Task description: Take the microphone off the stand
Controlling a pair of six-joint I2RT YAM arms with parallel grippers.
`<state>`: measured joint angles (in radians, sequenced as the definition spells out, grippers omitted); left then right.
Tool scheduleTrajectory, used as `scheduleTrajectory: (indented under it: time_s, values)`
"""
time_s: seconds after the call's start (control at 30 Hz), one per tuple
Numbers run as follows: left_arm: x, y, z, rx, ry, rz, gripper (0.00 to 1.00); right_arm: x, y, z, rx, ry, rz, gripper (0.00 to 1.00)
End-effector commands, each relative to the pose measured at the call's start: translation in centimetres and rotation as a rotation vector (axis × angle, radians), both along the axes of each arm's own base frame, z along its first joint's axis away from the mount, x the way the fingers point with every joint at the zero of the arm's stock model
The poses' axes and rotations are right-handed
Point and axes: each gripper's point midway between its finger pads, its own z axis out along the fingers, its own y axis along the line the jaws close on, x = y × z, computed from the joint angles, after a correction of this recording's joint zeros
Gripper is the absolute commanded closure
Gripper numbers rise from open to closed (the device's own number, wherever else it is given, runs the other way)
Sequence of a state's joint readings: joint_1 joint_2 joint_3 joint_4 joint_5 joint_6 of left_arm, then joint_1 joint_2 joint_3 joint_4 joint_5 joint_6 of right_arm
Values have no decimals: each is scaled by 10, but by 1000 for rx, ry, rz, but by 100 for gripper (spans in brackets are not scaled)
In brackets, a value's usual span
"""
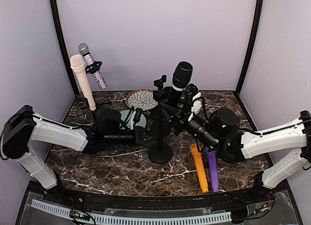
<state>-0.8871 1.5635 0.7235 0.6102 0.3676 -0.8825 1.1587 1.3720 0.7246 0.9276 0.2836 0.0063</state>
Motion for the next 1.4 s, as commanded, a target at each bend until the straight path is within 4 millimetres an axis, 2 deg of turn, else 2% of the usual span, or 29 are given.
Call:
scheduleTrajectory:
  time_s: [0.0,0.33,0.47,0.53,0.57,0.67,0.7,0.8,0.87,1.07,1.1,1.13,1.17,1.2,1.3,1.37]
  values:
    - [-25,3,-32,16,159,-52,97,-7,-4,-11,-2,38,12,72]
    - [-28,6,-41,-7,210,-39,96,-10,-3,-16,-14,41,28,72]
    - [-28,6,-40,-7,203,-40,90,-8,-4,-13,-7,40,18,72]
    - [-27,6,-35,-12,177,-41,83,-8,-4,-13,-5,41,14,72]
    - [-25,6,-29,-15,144,-41,74,-7,-4,-12,-3,40,12,72]
    - [-20,8,-18,9,60,-42,61,-7,-5,-12,-5,39,9,72]
    - [-17,8,-10,28,1,-43,51,-7,-5,-11,-5,37,10,72]
    - [-9,9,7,84,-130,-41,38,-7,-5,-10,-9,34,3,72]
    - [-5,11,16,126,-217,-52,35,-6,-5,-10,-12,32,0,72]
    - [-9,6,39,147,-370,-130,31,-5,-4,-10,-16,29,-4,72]
    - [-7,5,41,151,-378,-124,31,-5,-4,-11,-16,29,-5,72]
    - [-6,5,34,178,-367,-124,31,-5,-4,-11,-17,28,-5,72]
    - [-3,3,37,184,-370,-121,33,-5,-4,-10,-14,28,-5,72]
    - [-3,3,29,210,-352,-129,35,-5,-4,-10,-14,28,-4,72]
    - [-1,0,28,205,-321,-126,48,-6,-4,-10,-13,28,-3,72]
    - [0,-1,28,202,-305,-114,52,-6,-4,-10,-13,28,-3,72]
